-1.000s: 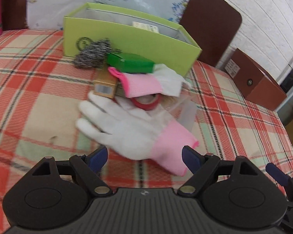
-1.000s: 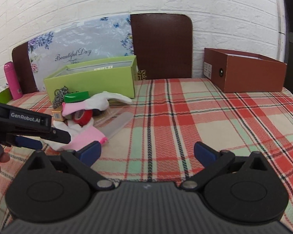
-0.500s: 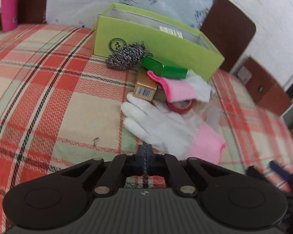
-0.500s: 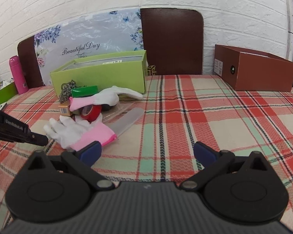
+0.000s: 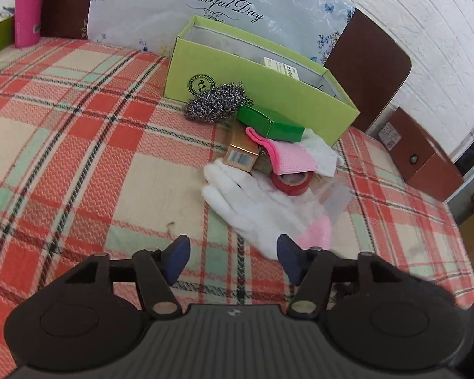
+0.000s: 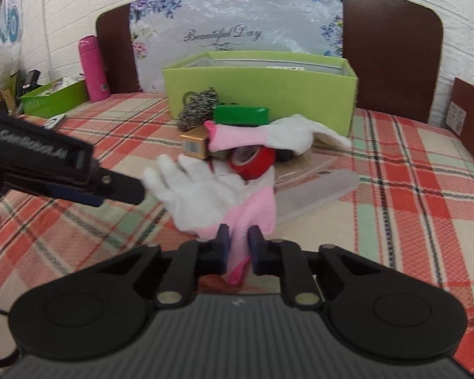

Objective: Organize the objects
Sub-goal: 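Grasp the white-pink glove with the left tool while the right tool grasps the clear plastic tube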

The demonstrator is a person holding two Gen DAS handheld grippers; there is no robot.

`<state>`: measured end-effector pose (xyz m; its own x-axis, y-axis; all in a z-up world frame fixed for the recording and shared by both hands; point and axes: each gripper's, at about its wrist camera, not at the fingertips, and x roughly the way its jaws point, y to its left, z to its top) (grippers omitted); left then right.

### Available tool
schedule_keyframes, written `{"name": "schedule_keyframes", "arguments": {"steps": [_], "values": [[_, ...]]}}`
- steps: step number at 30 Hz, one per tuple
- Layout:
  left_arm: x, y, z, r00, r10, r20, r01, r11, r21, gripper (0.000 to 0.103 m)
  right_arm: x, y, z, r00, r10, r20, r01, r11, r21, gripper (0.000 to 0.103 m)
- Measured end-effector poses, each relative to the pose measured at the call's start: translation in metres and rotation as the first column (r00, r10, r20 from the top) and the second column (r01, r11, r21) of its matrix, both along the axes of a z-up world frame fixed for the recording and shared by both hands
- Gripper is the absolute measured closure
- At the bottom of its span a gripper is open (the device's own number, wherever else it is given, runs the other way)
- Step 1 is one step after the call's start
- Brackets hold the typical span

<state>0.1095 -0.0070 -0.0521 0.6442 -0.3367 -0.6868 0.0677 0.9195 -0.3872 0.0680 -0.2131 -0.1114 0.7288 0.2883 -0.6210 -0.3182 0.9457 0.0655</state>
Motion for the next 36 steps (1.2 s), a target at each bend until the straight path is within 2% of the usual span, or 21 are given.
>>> {"name": "schedule_keyframes", "arguments": {"steps": [2,5,7,9,10,11,12,13,14,17,19,21,24,25,26,27,28,29,30,31,36], "values": [[0.003,-0.006,-0.004,1.000,-0.019,-0.020,0.019,1.000,-0.022,0.034,-0.011,0.006,0.000,0.997,0.073,-0.032,-0.071,0.996,0.047,0.092],[0.007,-0.021,-0.009,0.998,-0.057,-0.035,0.057,0.998,-0.014,0.034,-0.029,0.014,0.003,0.990,0.137,-0.035,-0.136,0.990,0.049,0.092],[0.011,-0.036,-0.014,0.996,-0.085,-0.027,0.086,0.996,0.019,0.034,-0.037,0.010,0.005,0.989,0.140,-0.041,-0.138,0.989,0.061,0.092],[0.010,-0.049,-0.016,0.993,-0.113,0.026,0.110,0.990,0.086,0.034,-0.042,0.001,0.009,0.990,0.132,-0.049,-0.129,0.989,0.076,0.090],[0.011,-0.056,-0.017,0.989,-0.139,0.042,0.131,0.981,0.146,0.048,-0.043,-0.002,0.011,0.990,0.130,-0.056,-0.125,0.989,0.073,0.082],[0.012,-0.061,-0.018,0.985,-0.160,0.060,0.144,0.966,0.215,0.074,-0.046,-0.007,0.014,0.991,0.122,-0.057,-0.119,0.991,0.062,0.075],[0.012,-0.062,-0.019,0.981,-0.178,0.072,0.155,0.955,0.252,0.084,-0.048,-0.011,0.017,0.994,0.098,-0.048,-0.095,0.994,0.048,0.059],[0.015,-0.056,-0.020,0.980,-0.187,0.061,0.169,0.958,0.231,0.090,-0.051,-0.016,0.020,0.998,0.056,-0.026,-0.055,0.998,0.032,0.052],[0.017,-0.048,-0.020,0.981,-0.186,0.048,0.173,0.965,0.197,0.094,-0.050,-0.021,0.022,1.000,0.020,-0.011,-0.019,1.000,0.019,0.052],[0.016,-0.022,-0.014,0.986,-0.164,0.019,0.160,0.978,0.136,0.096,-0.032,-0.030,0.025,0.994,-0.103,-0.018,0.104,0.995,0.013,0.052],[0.008,-0.006,-0.009,0.989,-0.150,0.010,0.149,0.983,0.105,0.096,-0.014,-0.031,0.023,0.987,-0.156,-0.026,0.157,0.987,0.045,0.040],[0.000,0.011,-0.003,0.993,-0.117,0.010,0.116,0.989,0.087,0.096,0.007,-0.028,0.018,0.980,-0.197,-0.042,0.199,0.978,0.068,0.035],[-0.009,0.030,0.005,0.997,-0.075,0.014,0.074,0.993,0.093,0.096,0.036,-0.019,0.007,0.968,-0.235,-0.082,0.242,0.967,0.082,0.035],[-0.011,0.035,0.006,0.998,-0.064,0.016,0.063,0.993,0.096,0.093,0.042,-0.015,0.003,0.967,-0.241,-0.089,0.247,0.966,0.072,0.035],[-0.013,0.037,0.007,0.998,-0.060,0.011,0.058,0.993,0.103,0.084,0.044,-0.012,-0.001,0.964,-0.250,-0.086,0.255,0.966,0.045,0.036],[-0.014,0.039,0.007,0.998,-0.061,0.005,0.060,0.993,0.104,0.079,0.044,-0.009,-0.005,0.963,-0.260,-0.077,0.262,0.965,0.017,0.042],[-0.015,0.039,0.006,0.998,-0.064,0.005,0.063,0.993,0.100,0.068,0.041,-0.009,-0.007,0.963,-0.263,-0.059,0.263,0.965,-0.001,0.060],[-0.016,0.038,0.004,0.997,-0.071,0.005,0.070,0.993,0.098,0.056,0.036,-0.010,-0.008,0.965,-0.259,-0.042,0.259,0.966,-0.011,0.067],[-0.016,0.035,0.002,0.997,-0.082,0.005,0.081,0.992,0.098,0.051,0.030,-0.014,-0.007,0.965,-0.258,-0.040,0.258,0.966,-0.015,0.074],[-0.015,0.031,0.001,0.995,-0.096,0.007,0.095,0.991,0.097,0.047,0.025,-0.019,-0.007,0.966,-0.253,-0.046,0.253,0.967,-0.009,0.075],[-0.005,0.004,-0.008,0.983,-0.182,0.000,0.181,0.977,0.113,0.043,-0.020,-0.045,-0.002,0.975,-0.209,-0.082,0.208,0.978,-0.017,0.076]]}}
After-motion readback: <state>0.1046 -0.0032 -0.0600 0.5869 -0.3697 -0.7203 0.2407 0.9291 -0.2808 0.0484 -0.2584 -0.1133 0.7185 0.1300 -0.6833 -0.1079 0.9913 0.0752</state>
